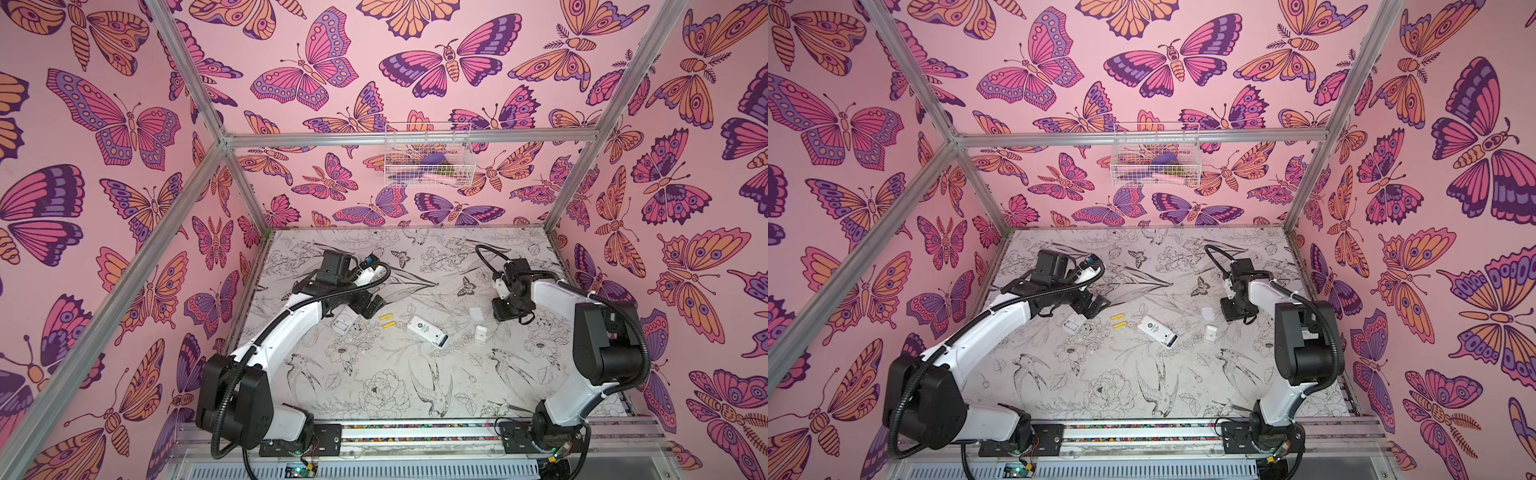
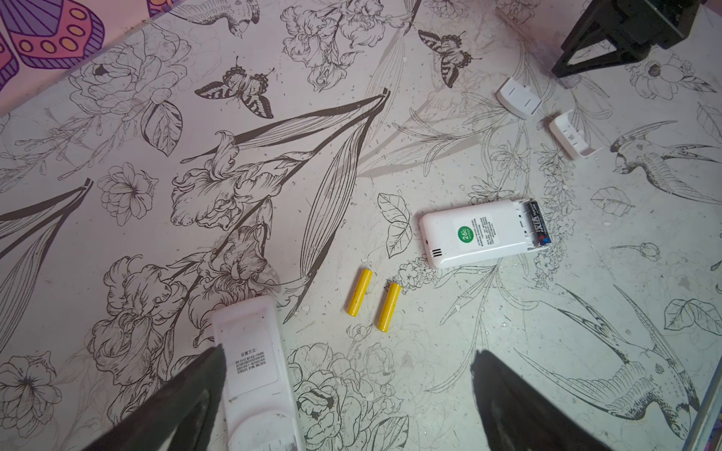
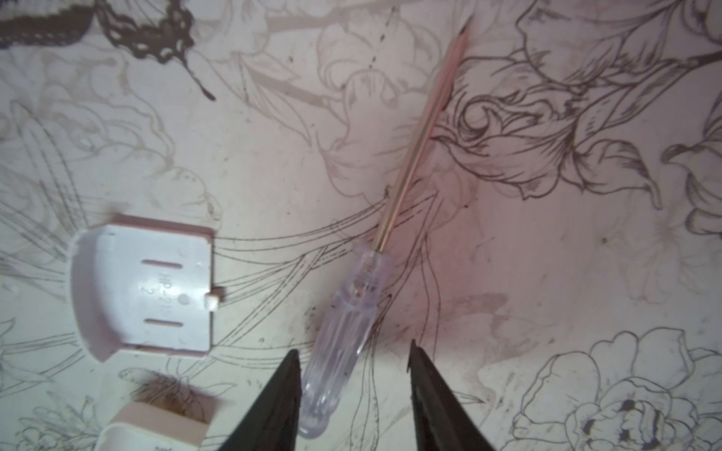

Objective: Unload the batteries from the remote control
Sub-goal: 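Close the right gripper on the clear screwdriver handle and lift it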

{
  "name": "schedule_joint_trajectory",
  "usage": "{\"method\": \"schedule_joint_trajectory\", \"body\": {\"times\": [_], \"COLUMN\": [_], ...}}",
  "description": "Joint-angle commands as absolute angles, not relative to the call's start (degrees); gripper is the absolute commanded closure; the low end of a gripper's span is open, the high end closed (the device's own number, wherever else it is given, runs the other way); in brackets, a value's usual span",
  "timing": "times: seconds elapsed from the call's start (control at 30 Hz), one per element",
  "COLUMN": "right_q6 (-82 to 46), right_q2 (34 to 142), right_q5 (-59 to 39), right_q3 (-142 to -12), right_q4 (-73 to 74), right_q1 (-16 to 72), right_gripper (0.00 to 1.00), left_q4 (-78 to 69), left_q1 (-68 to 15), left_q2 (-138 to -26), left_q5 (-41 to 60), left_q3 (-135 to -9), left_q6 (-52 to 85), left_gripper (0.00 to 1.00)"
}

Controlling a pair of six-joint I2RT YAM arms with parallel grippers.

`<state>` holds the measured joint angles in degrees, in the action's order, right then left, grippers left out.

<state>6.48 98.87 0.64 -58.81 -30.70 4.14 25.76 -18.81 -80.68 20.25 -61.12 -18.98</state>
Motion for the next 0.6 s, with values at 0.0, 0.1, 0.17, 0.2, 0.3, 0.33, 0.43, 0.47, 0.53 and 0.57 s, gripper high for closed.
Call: {"method": "schedule_joint_trajectory", "body": {"times": [0.0,0.1,0.17,0.2,0.3,0.33,0.43,0.47,0.53,0.57], "right_q6": [6.68,6.68,6.42,6.31,6.58,6.72,6.51,6.42,6.68,6.84], "right_q2": [100.36,100.65,100.7,100.85,101.1,100.87,100.03,99.82,99.37,98.97], "right_q5": [1.46,2.2,2.51,2.16,1.6,2.06,2.38,1.93,1.14,1.15], "right_q3": [-58.18,-58.43,-57.98,-57.97,-58.66,-58.61,-57.94,-57.83,-58.07,-58.1], "right_q4": [-30.3,-30.4,-29.32,-29.24,-30.93,-30.94,-29.8,-29.71,-30.49,-30.56], "right_q1": [3.86,3.86,3.73,3.75,3.67,3.6,3.6,3.6,3.6,3.6], "right_gripper": [0.57,0.6,0.66,0.67,0.7,0.72,0.77,0.78,0.8,0.81], "left_q4": [25.84,26.55,25.97,25.5,25.9,26.1,25.12,25.05,25.39,25.5], "left_q1": [-18.37,-17.82,-17.67,-17.69,-17.25,-17.1,-16.96,-16.96,-16.66,-16.53], "left_q2": [-79.92,-79.4,-79.63,-79.52,-78.84,-78.84,-79.3,-79.1,-78.61,-78.57], "left_q5": [21.9,22.67,22.5,22.5,23.59,23.59,23.2,23.39,24.45,24.46], "left_q3": [-59.94,-60.49,-59.74,-59.34,-59.75,-59.85,-59.03,-58.93,-59.26,-59.41], "left_q6": [-18.45,-18.14,-18.69,-18.76,-17.77,-17.99,-18.89,-18.62,-17.81,-17.88], "left_gripper": [0.0,0.0,0.0,0.0,0.0,0.0,0.0,0.0,0.01,0.0]}}
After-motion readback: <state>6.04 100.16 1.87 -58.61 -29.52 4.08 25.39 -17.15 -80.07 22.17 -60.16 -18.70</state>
